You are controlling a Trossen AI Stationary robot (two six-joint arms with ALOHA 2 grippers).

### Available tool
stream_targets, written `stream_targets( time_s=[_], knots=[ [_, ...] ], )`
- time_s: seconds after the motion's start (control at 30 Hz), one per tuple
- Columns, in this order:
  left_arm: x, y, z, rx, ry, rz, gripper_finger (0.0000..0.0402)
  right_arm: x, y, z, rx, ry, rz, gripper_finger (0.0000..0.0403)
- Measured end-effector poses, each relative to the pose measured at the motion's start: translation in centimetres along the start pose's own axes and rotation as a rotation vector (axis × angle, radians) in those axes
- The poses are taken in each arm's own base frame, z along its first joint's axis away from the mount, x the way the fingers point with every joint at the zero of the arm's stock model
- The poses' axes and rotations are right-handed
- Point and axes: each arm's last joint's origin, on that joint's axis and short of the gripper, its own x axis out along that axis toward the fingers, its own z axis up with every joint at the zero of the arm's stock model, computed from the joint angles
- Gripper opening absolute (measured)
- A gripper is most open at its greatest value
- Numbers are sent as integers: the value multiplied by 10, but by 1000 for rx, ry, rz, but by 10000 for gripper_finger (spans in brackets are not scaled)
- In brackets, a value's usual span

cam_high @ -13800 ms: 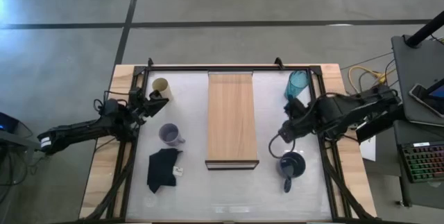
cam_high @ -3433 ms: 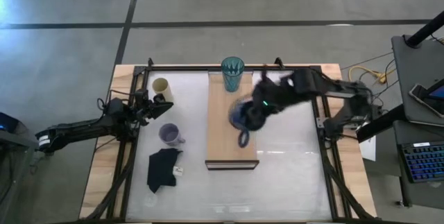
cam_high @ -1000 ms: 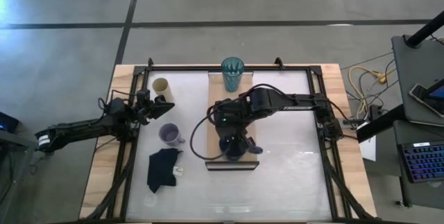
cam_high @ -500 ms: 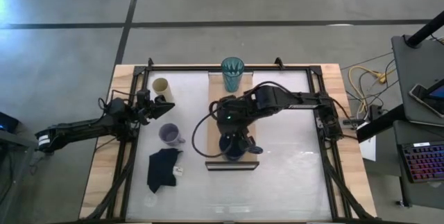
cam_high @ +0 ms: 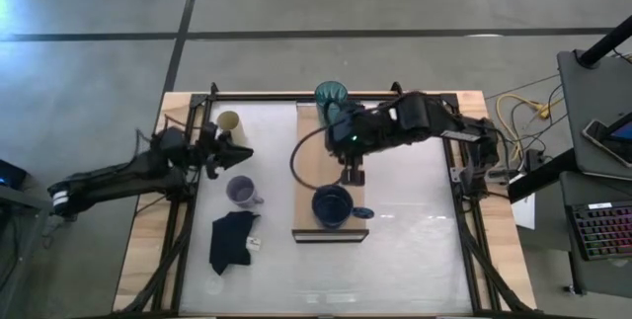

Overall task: Stack small to large cups/mugs on shelf
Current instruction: Put the purple mug on the shelf

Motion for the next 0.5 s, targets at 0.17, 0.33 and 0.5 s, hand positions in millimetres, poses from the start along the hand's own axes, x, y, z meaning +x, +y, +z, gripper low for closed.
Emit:
stream_targets(
  time_s=[0.17,0.33,0.5],
  knots=[
    [-17,-29,31,194,300,214,65,-10,-13,-3,70,-14,-19,90],
    [-35,-50,53,240,468,394,65,-12,-18,-6,80,0,-28,88],
    [-33,-42,43,9,637,516,65,-11,-20,-7,79,8,-63,90]
  ],
)
